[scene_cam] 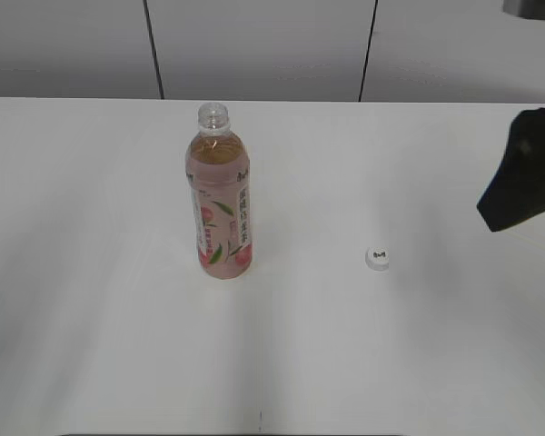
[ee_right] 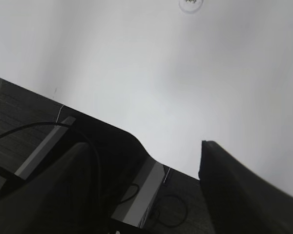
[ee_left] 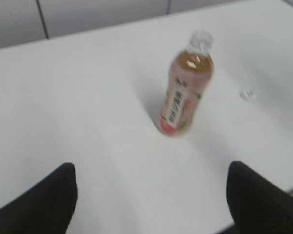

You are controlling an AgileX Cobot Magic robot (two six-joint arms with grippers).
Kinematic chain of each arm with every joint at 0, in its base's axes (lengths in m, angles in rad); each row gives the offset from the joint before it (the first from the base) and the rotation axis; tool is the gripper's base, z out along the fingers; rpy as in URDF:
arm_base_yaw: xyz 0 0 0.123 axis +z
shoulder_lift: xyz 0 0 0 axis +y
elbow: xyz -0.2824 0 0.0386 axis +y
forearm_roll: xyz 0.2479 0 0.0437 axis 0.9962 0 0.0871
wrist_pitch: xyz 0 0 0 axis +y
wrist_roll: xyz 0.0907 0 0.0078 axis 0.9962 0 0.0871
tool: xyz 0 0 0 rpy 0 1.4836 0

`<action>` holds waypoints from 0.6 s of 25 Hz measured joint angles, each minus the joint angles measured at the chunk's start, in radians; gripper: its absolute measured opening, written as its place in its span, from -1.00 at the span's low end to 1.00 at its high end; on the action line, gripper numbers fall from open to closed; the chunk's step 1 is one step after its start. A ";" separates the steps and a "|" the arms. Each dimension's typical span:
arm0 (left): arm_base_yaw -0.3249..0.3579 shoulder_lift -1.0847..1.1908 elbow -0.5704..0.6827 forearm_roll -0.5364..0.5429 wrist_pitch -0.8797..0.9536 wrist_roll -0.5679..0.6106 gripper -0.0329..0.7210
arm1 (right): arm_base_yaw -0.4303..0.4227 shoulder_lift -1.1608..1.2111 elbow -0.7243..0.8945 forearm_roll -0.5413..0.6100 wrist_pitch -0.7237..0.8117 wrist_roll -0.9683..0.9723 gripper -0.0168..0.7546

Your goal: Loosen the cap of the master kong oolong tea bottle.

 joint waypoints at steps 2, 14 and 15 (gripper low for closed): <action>0.000 -0.007 -0.005 -0.082 0.101 0.100 0.58 | 0.000 -0.067 0.044 -0.002 0.000 0.006 0.40; 0.000 -0.381 -0.008 -0.052 0.320 0.165 0.58 | 0.000 -0.660 0.315 -0.191 0.006 0.018 0.36; 0.000 -0.405 -0.007 -0.050 0.335 0.166 0.58 | 0.000 -0.699 0.329 -0.193 0.006 0.018 0.36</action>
